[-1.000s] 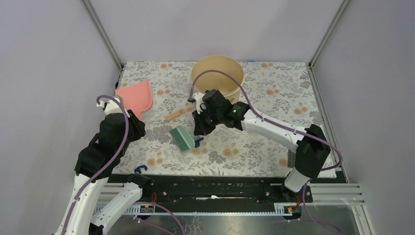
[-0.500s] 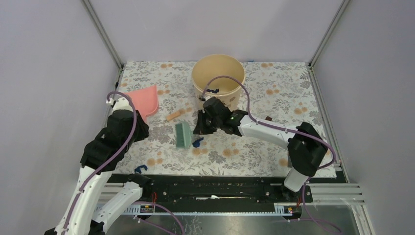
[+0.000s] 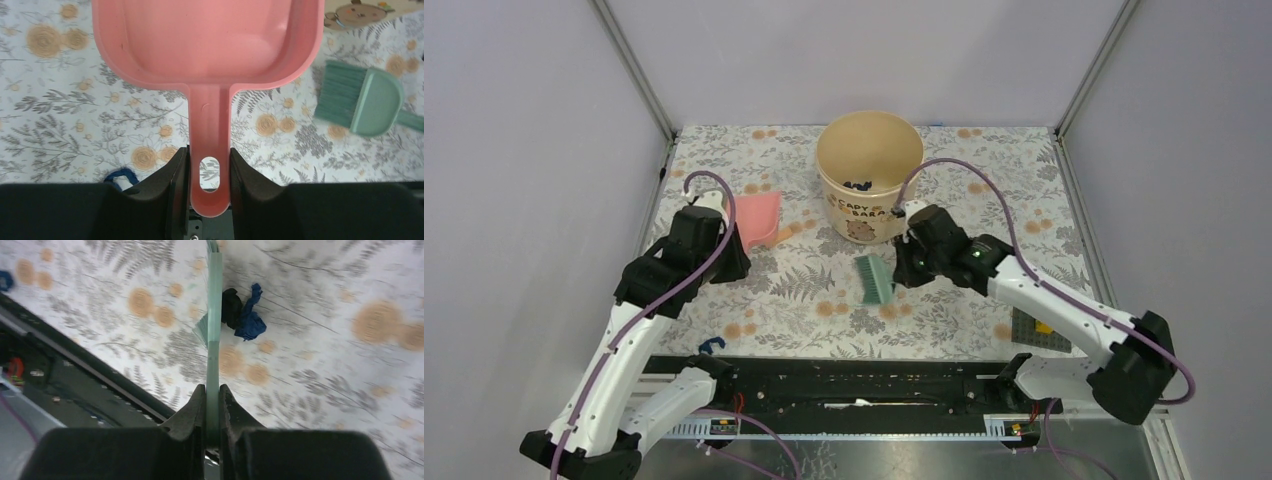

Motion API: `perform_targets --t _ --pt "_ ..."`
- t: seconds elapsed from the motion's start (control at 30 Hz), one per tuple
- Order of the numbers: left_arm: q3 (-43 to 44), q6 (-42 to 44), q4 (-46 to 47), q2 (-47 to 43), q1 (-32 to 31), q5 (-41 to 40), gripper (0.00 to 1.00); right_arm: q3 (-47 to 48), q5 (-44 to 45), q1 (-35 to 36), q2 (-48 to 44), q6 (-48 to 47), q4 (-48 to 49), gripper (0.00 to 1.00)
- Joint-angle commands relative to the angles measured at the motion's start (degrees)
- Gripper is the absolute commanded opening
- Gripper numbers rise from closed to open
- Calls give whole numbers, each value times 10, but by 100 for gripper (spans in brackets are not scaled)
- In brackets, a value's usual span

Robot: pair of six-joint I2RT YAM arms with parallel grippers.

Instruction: Sweep away the paper scraps from the table

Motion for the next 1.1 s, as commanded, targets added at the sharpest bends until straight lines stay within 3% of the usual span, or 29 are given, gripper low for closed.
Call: perform_targets --t 0.0,0.07,0.17,0.3,0.4,0.5,0.67,0.9,1.07 --pt "-15 23 16 5 -1 107 0 -19 68 -31 -57 -123 -81 0" --pt "-24 26 13 14 -3 154 0 -20 67 -36 -90 -164 -94 0" --pt "-35 26 13 24 -20 203 0 -23 -4 -51 -164 -199 -97 0" --pt "-39 35 12 26 -52 208 0 24 -95 -77 -195 -245 -157 0" --pt "-47 46 9 34 -77 222 0 63 -102 -87 -203 -286 -203 0" --pt "-61 52 10 53 -123 227 0 93 -56 -90 -208 -331 -232 0" --pt "-54 37 11 102 -254 166 0 96 72 -92 -217 -438 -235 0" --pt "-59 22 44 195 -364 99 0 36 190 -92 -209 -549 -192 0" --pt "-44 14 52 253 -402 42 0 22 205 -92 -157 -582 -151 0"
